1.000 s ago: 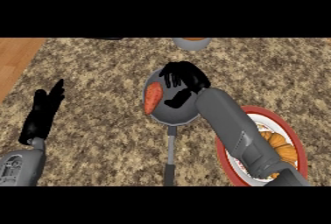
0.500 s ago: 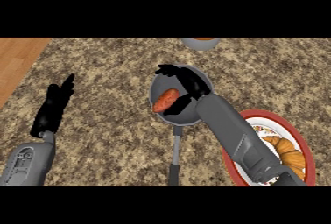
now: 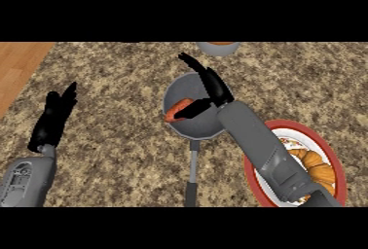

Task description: Pick the sweet potato from the plate and place it in the pan

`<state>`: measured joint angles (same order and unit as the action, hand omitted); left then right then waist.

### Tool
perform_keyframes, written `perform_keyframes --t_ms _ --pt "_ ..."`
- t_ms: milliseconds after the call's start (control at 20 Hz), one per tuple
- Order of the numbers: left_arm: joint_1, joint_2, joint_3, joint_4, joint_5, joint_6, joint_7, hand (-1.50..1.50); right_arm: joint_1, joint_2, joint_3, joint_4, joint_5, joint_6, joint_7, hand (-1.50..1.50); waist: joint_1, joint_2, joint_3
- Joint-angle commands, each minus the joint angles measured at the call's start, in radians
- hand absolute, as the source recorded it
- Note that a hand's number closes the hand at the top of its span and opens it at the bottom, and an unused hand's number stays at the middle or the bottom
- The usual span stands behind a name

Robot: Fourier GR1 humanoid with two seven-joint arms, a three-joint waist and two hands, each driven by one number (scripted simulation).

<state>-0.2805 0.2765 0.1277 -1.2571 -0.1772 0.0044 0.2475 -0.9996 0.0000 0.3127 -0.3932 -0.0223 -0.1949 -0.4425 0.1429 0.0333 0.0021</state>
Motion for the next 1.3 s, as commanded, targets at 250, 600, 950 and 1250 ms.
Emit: perform_keyframes --t_ms 250,600,950,1250 --pt "0.08 0.053 0.076 -0.022 0.056 -0.033 -0.014 0.0 -0.126 -0.044 -0.128 0.122 -0.105 0.007 0.004 -1.5 -0.085 -0.017 -0.002" --pt "0.101 0.055 0.081 -0.034 0.04 -0.015 -0.002 0.0 -0.12 -0.258 -0.199 0.175 -0.139 0.212 -0.07 -1.5 -0.102 -0.019 -0.001" --pt "0.084 0.029 0.069 -0.012 0.028 0.001 -0.031 0.0 -0.07 -0.454 -0.219 0.234 -0.129 0.45 -0.176 -1.5 -0.1 -0.012 0.0" --pt "0.112 0.047 0.081 -0.057 0.042 -0.017 -0.008 0.0 -0.06 -0.583 -0.215 0.266 -0.102 0.588 -0.211 -1.5 -0.091 -0.013 0.0"
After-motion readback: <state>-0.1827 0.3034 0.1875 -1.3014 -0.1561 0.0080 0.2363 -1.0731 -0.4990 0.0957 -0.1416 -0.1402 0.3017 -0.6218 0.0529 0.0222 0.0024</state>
